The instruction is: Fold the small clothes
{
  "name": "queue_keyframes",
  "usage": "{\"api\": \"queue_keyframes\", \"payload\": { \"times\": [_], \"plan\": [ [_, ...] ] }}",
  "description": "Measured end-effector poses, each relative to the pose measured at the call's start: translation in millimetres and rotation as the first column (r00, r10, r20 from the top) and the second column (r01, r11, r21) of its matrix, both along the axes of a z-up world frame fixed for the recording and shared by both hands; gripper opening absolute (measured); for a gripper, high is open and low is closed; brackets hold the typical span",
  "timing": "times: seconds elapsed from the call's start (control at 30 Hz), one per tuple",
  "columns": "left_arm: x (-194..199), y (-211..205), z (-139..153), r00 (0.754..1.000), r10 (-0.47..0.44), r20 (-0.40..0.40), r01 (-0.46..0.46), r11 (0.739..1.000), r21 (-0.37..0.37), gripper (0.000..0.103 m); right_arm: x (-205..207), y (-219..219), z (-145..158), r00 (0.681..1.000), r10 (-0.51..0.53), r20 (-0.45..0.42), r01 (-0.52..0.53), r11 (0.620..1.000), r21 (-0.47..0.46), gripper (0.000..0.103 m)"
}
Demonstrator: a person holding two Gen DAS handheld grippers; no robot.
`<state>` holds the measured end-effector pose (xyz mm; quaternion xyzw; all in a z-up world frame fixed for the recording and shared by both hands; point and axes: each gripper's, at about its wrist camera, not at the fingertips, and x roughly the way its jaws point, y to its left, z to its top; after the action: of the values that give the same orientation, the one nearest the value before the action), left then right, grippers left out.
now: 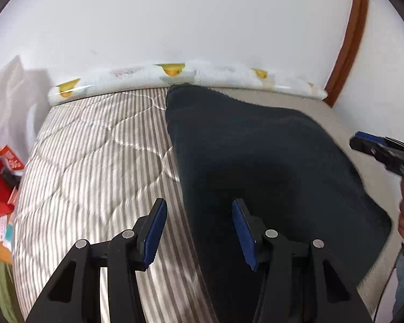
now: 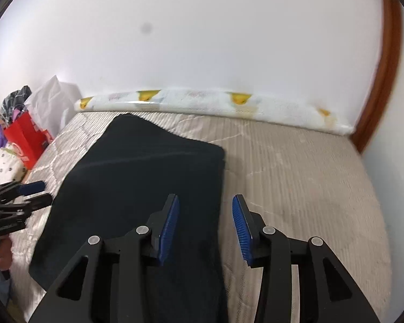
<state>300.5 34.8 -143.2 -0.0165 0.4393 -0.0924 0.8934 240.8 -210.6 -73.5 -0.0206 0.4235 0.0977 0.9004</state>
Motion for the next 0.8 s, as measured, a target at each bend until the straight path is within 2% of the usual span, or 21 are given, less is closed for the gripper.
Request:
{"api": "queue_keyframes", "payload": {
  "times": [0.1,0.13,0.2,0.27,0.33,0.47,0.6,0.7,0.8],
  "plan": [
    [30,-3,-7,1.0,-0.011,0.006,0.011,1.0,0.015,0.051,11,17,-18,0.997,0.07,-0.024,-0.071,0.997,-0.029,0.041],
    [38,-4,-9,1.0,-0.012,0.0,0.012,1.0,0.015,0.055,16,19,-23,0.997,0.071,-0.028,-0.073,0.996,-0.049,0.041],
    [57,-5,-14,1.0,-0.006,-0.003,0.006,1.0,0.031,0.056,29,17,-27,0.998,0.051,-0.042,-0.054,0.997,-0.06,0.041],
    [73,-6,-20,1.0,0.011,-0.002,-0.011,0.998,0.069,0.056,42,10,-29,0.997,0.036,-0.062,-0.038,0.999,-0.023,0.041],
    [90,-4,-27,1.0,0.027,-0.007,-0.026,0.997,0.068,0.056,50,9,-32,0.995,0.051,-0.082,-0.051,0.999,-0.004,0.041],
    [112,1,-31,0.997,0.074,-0.006,-0.074,0.995,0.074,0.056,57,9,-47,0.992,0.065,-0.108,-0.069,0.997,-0.033,0.046],
    [114,1,-30,0.997,0.076,-0.012,-0.075,0.995,0.065,0.056,53,0,-57,0.992,0.056,-0.117,-0.06,0.998,-0.035,0.054],
    [110,0,-29,0.998,0.067,-0.012,-0.066,0.995,0.07,0.056,51,-8,-55,0.992,0.034,-0.118,-0.034,0.999,-0.001,0.054],
    [98,-4,-26,0.999,0.047,-0.016,-0.045,0.997,0.067,0.055,40,-8,-47,0.997,0.001,-0.082,-0.003,1.0,-0.024,0.054]
  ]
}}
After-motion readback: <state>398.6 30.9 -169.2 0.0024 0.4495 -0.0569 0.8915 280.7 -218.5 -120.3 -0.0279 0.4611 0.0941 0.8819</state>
